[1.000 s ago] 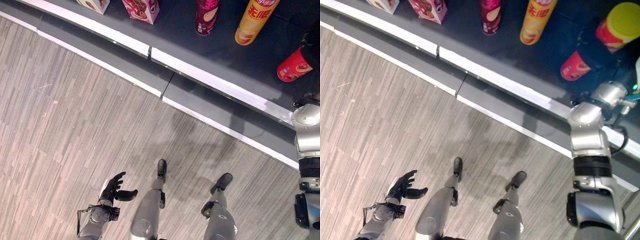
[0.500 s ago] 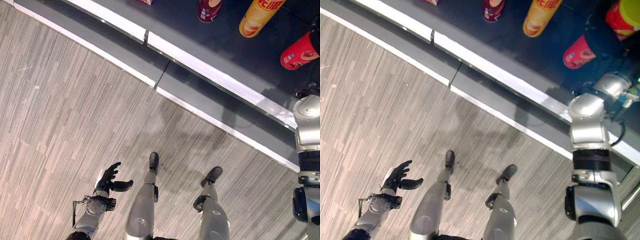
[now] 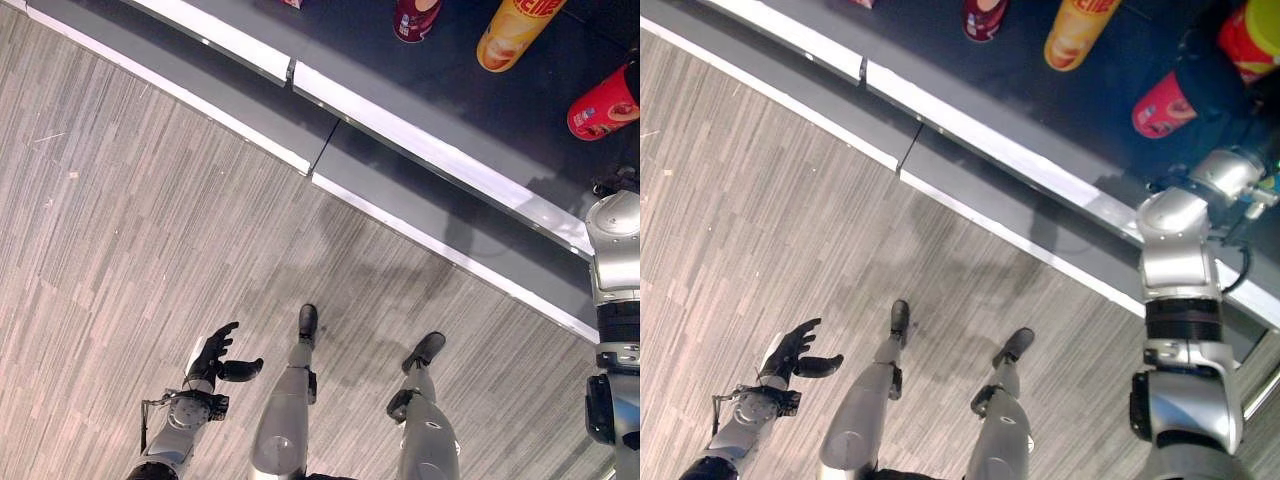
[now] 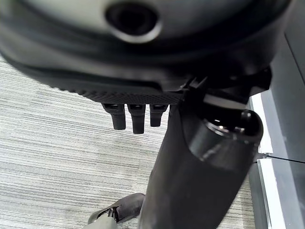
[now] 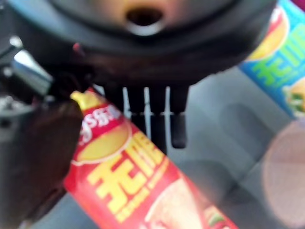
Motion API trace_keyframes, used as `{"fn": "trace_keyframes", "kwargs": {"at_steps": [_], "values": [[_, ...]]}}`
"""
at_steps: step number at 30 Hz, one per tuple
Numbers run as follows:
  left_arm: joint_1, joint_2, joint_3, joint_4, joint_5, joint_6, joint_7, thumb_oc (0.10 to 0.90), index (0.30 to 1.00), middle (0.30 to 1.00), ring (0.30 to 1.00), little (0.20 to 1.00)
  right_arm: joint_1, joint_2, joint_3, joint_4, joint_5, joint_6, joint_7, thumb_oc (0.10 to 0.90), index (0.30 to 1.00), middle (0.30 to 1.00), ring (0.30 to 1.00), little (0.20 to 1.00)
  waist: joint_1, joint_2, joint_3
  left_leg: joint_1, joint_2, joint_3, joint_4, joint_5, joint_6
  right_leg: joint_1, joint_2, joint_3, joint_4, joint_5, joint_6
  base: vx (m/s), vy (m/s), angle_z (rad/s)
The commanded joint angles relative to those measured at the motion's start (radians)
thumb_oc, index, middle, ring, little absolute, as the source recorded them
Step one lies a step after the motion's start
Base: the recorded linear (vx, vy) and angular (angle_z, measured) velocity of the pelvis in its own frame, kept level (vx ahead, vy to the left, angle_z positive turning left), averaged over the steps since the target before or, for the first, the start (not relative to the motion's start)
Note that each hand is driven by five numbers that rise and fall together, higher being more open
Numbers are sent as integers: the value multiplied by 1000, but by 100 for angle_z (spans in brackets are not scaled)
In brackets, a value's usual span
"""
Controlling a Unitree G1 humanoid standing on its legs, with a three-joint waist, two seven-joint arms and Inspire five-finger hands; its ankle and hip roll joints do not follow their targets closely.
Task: Put the goods on the table back onto the shelves and tidy them up.
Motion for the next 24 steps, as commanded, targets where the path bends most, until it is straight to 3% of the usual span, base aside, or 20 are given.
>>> {"fn": "trace_keyframes", "kwargs": {"at_steps": [1,8,9,10,11,24], "values": [[53,74,12,5,6,-35,42,800,900,900,900,900,-102,-104,-9,-50,-41,-52,-77,400,300,300,300,300,0,-7,-19,-62,12,14,34,-27,-29,-52,-67,73,173,-118,89,0,0,0],[59,75,13,-14,6,-36,44,800,900,900,900,900,-70,-81,-15,-41,-39,-54,-75,400,300,300,300,300,-1,-5,-19,-66,9,12,33,-27,-29,-56,-70,71,172,-110,93,0,0,0],[59,75,13,-15,7,-36,44,800,900,900,900,900,-70,-81,-15,-41,-40,-53,-76,471,406,406,406,406,-1,-5,-19,-65,9,12,32,-27,-29,-56,-70,71,171,-110,93,0,0,0],[58,74,14,-14,9,-33,45,800,900,900,900,900,-66,-76,-16,-42,-42,-52,-77,675,712,712,712,712,-2,-4,-19,-65,9,13,33,-27,-29,-56,-71,71,171,-110,93,0,0,0],[58,74,14,-15,10,-33,44,800,900,900,900,900,-64,-75,-17,-46,-45,-51,-79,800,900,900,900,900,-2,-4,-19,-65,9,12,33,-27,-29,-56,-71,71,171,-110,93,0,0,0],[59,71,9,-22,4,-29,49,800,900,900,900,900,-64,-69,-16,-39,-32,-44,-83,800,900,900,900,900,-6,-9,-19,-65,14,13,31,-23,-33,-58,-71,69,170,-105,94,-8,0,0]]}}
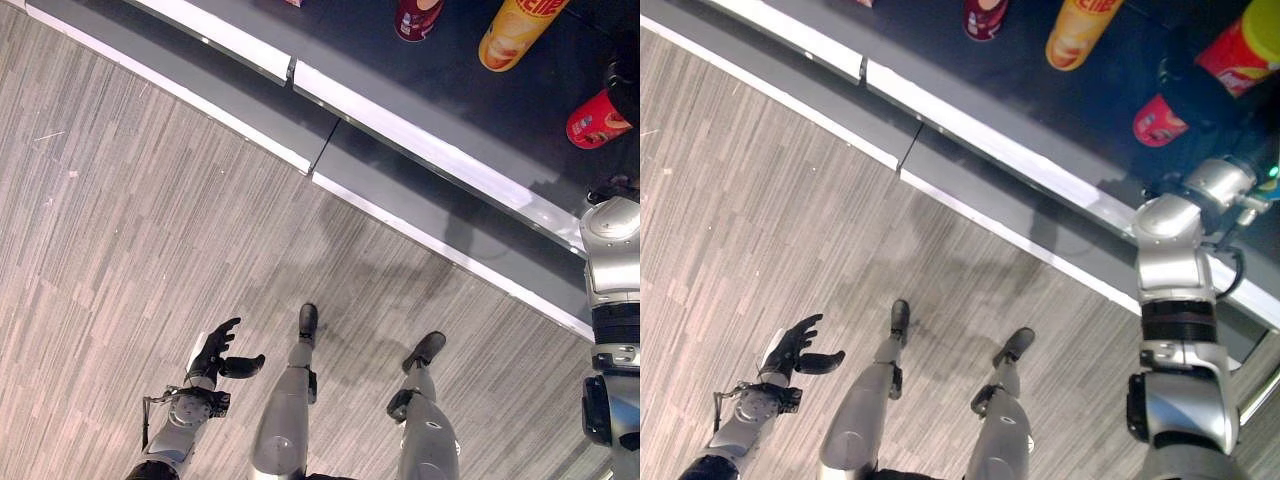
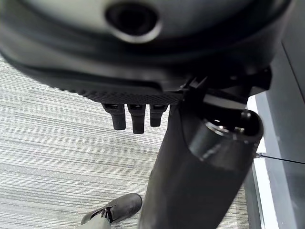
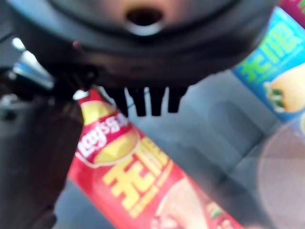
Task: Put the goods on the table back onto the shelves and tidy them up.
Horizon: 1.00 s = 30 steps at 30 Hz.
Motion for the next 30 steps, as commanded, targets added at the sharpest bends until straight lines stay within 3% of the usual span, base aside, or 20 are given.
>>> {"fn": "trace_keyframes", "kwargs": {"at_steps": [1,6,10,16,18,19,20,22,25,29,30], "values": [[59,70,12,7,2,-29,46,800,900,900,900,900,-71,-83,-18,-47,-32,-44,-74,800,900,900,900,900,-5,-11,-19,-61,14,15,30,-24,-33,-55,-70,70,169,-105,94,0,0,0],[56,63,11,23,10,-17,36,800,900,900,900,900,-18,-71,-36,-95,-44,-50,-60,800,900,900,900,900,-12,-24,-36,-37,19,27,38,-12,-28,-26,-73,54,162,-84,83,-58,18,6],[56,44,8,52,17,4,11,800,900,900,900,900,105,0,-69,-213,-78,-67,-14,800,900,900,900,900,-29,-49,-86,18,42,43,48,-26,-35,34,-61,52,140,-80,78,1,-8,-17],[98,-16,89,214,114,63,-26,800,900,900,900,900,503,192,-129,-538,-105,-141,238,800,900,900,900,900,-117,-119,-267,210,79,119,-1,-46,-35,173,-17,67,65,-69,75,122,31,-33],[124,-35,140,256,130,74,-38,800,900,900,900,900,654,228,-159,-627,-11,-191,378,800,900,900,900,900,-154,-132,-331,279,84,155,-28,-52,-33,206,-2,89,55,-75,75,170,85,-54],[130,-44,158,274,128,74,-47,800,900,900,900,900,720,266,-155,-651,143,-241,477,800,900,900,900,900,-171,-137,-354,309,89,174,-39,-57,-35,220,6,98,55,-81,75,151,68,-63],[139,-48,192,284,123,70,-77,800,900,900,900,900,835,292,-156,-648,389,-279,658,800,900,900,900,900,-193,-145,-384,336,87,192,-50,-56,-34,226,11,109,55,-82,73,117,51,-59],[144,-52,204,296,123,55,-114,800,900,900,900,900,925,296,-120,-602,574,-269,820,800,900,900,900,900,-206,-147,-411,361,86,209,-60,-56,-34,235,13,121,55,-84,73,75,23,-22],[144,-55,200,288,134,31,-167,800,900,900,900,900,1020,235,-36,-496,597,-220,972,800,900,900,900,900,-211,-147,-428,384,92,221,-67,-57,-40,248,14,121,60,-89,73,42,1,-21],[136,-53,188,278,129,15,-183,800,900,900,900,900,1030,230,40,-363,608,-190,1028,800,900,900,900,900,-213,-148,-443,383,90,221,-69,-54,-42,248,11,120,60,-88,74,15,0,2],[125,-50,177,271,123,9,-191,800,900,900,900,900,1018,239,107,-248,594,-170,1054,800,900,900,900,900,-207,-148,-448,386,90,219,-68,-54,-44,251,11,118,63,-90,74,15,-4,8]]}}
